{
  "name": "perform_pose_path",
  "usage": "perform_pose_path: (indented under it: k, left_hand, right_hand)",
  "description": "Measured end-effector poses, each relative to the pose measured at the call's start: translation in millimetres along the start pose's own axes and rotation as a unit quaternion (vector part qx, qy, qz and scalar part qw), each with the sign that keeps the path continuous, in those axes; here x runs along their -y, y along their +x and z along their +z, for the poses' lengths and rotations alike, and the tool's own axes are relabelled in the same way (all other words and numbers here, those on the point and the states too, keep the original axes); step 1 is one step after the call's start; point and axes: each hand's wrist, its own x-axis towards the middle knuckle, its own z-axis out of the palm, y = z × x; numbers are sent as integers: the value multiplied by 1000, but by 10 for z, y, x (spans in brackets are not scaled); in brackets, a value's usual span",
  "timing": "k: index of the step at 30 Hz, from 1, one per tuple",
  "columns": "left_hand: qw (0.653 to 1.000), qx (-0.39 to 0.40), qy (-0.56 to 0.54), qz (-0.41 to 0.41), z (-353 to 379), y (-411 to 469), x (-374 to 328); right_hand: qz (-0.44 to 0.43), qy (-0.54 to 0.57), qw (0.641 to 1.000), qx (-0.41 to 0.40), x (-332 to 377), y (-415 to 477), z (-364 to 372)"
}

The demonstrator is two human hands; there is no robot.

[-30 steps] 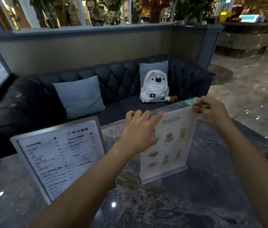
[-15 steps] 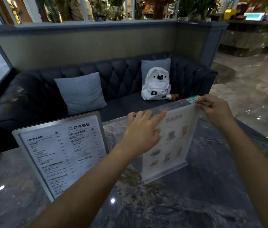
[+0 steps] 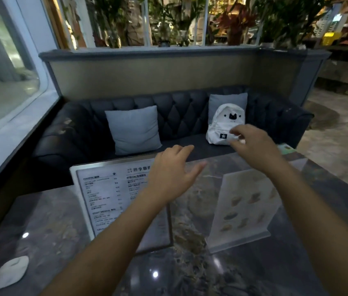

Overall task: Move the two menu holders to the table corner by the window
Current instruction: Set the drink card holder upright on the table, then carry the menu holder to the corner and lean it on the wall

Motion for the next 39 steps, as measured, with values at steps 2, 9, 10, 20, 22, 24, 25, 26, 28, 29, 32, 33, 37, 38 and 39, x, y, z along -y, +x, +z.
perform_pose_path:
  k: [2,9,10,20,22,24,25,26,28,29,32,33,37,38,39]
  left_hand:
    - [999,-28,20,-14,-172,-31,168]
    - [984,-112,94,-105,-735,-249,862]
    - [980,-118,105,-124,-800,-293,965]
    - [938,-90,-76,-327,-966,-835,1660]
    - [923,-81,-164,-338,-871,-969,1686]
    - [906,-95,-222,-347,-765,-1102,1724]
    - [893,-104,-253,-357,-707,-1172,1749]
    - [879,-107,-285,-369,-648,-1249,1782]
    - [851,-96,-331,-396,-526,-1414,1855]
    - [840,-90,-343,-411,-471,-1496,1891]
    - [809,-93,-373,-445,-346,-1682,1973]
    - [801,-94,-382,-451,-316,-1717,1989]
    - [788,-87,-398,-462,-232,-1801,2048]
    - [788,-86,-400,-459,-220,-1812,2060]
    - [791,-84,-400,-455,-211,-1821,2068]
  right_hand:
    - [-23,8,999,21,214,38,151]
    - [-64,-7,991,120,826,130,715]
    - [-60,-4,990,128,878,138,796]
    - [51,172,974,139,846,-7,1428]
    - [65,241,959,134,801,-87,1519]
    - [79,292,944,131,759,-178,1609]
    - [88,309,938,133,736,-229,1656]
    - [98,325,931,135,709,-286,1705]
    - [120,357,915,146,657,-416,1801]
    - [131,369,907,156,637,-485,1844]
    - [170,400,885,167,581,-661,1957]
    - [181,406,880,166,558,-703,1985]
    - [212,415,865,189,473,-824,2088]
    - [216,415,862,196,459,-840,2103]
    - [219,414,861,200,449,-846,2114]
